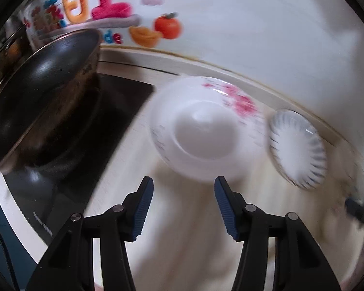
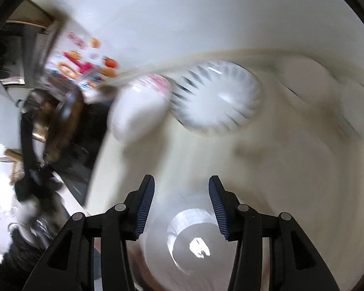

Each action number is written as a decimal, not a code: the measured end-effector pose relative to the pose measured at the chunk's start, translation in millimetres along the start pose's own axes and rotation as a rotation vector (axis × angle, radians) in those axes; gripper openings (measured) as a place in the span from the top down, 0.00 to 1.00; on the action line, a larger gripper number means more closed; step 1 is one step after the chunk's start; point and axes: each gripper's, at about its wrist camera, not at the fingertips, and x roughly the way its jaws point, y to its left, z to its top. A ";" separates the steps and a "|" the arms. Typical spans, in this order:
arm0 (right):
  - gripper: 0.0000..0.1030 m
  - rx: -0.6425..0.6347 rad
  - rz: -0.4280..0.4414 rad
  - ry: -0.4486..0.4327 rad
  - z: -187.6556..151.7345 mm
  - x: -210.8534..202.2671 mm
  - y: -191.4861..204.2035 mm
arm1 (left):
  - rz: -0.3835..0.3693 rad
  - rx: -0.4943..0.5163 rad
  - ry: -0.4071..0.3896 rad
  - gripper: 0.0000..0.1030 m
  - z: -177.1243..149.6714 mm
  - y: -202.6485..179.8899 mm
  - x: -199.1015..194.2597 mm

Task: Organize plates and bowls
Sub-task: 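Grip the pink-flowered plate's rim with both grippers, then lower the pink-flowered plate onto the white plate and open both grippers, then grip the blue-striped plate's rim with both grippers, then lower the blue-striped plate onto the pink-flowered plate and open both grippers, then lift both grippers away from the plate stack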

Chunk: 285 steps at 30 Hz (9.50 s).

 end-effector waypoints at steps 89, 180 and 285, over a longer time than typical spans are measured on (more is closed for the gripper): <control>0.85 0.271 -0.147 0.082 -174.3 -26.4 -103.3 | -0.151 0.460 0.226 0.74 -167.3 -123.0 -2.9; 0.87 0.170 -0.160 0.122 36.6 -3.6 -110.0 | -0.239 0.274 0.191 0.76 13.5 -147.1 22.2; 0.10 0.108 -0.242 -0.099 -257.7 -254.5 71.9 | -0.246 0.331 -0.102 0.11 -218.7 -83.8 -249.8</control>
